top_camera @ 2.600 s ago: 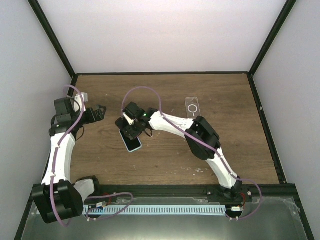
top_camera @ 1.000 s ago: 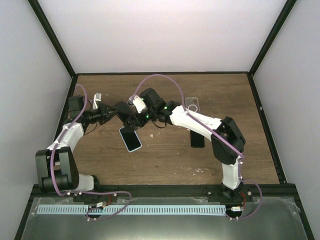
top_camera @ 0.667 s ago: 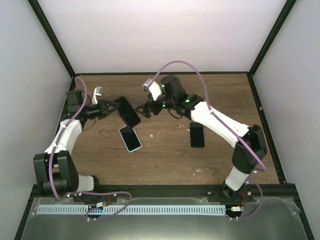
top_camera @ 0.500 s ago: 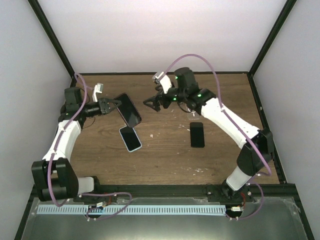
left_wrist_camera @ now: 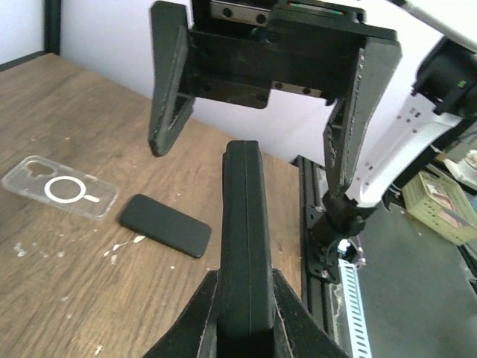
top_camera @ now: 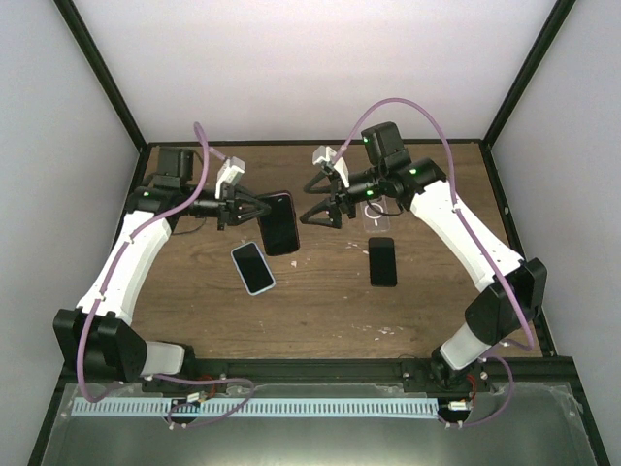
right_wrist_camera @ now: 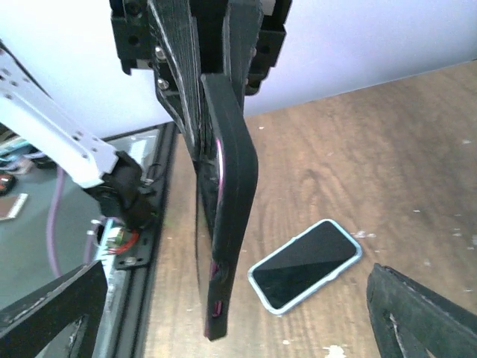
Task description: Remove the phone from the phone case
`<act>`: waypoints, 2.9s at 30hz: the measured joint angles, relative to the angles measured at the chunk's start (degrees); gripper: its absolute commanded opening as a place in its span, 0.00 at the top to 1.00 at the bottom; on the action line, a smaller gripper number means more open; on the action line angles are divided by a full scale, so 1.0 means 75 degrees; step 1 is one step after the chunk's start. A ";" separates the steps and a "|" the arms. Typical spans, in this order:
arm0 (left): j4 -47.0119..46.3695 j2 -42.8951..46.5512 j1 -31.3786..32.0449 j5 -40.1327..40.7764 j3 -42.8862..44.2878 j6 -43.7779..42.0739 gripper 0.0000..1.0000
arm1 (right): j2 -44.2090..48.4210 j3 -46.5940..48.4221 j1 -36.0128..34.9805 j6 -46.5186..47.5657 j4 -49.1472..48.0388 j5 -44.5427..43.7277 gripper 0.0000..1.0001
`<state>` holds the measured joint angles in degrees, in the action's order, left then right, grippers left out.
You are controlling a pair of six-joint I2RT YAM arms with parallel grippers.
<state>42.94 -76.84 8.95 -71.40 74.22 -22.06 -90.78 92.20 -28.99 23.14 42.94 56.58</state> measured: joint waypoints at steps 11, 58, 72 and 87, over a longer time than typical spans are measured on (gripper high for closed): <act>0.0335 -0.0032 0.0691 -0.0105 0.0052 -0.0527 1.00 | -0.0102 0.0006 -0.0064 -0.0044 0.0274 0.0892 0.39; -0.1950 0.1399 0.0927 -0.0061 -0.2474 0.3063 0.39 | -0.0691 -0.0417 0.1201 -0.4491 -0.1582 0.3937 0.99; -0.2530 0.1294 0.1157 -0.0032 -0.2527 0.3657 0.45 | -0.0688 -0.0431 0.1201 -0.4616 -0.1743 0.3995 0.99; -0.2632 0.1207 0.1177 0.0659 -0.2527 0.3590 0.56 | -0.0664 -0.0533 0.1221 -0.4552 -0.1894 0.3794 0.99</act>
<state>23.20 -67.79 17.78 -66.46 55.27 4.86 -95.77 88.20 -19.84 -11.00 28.73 85.03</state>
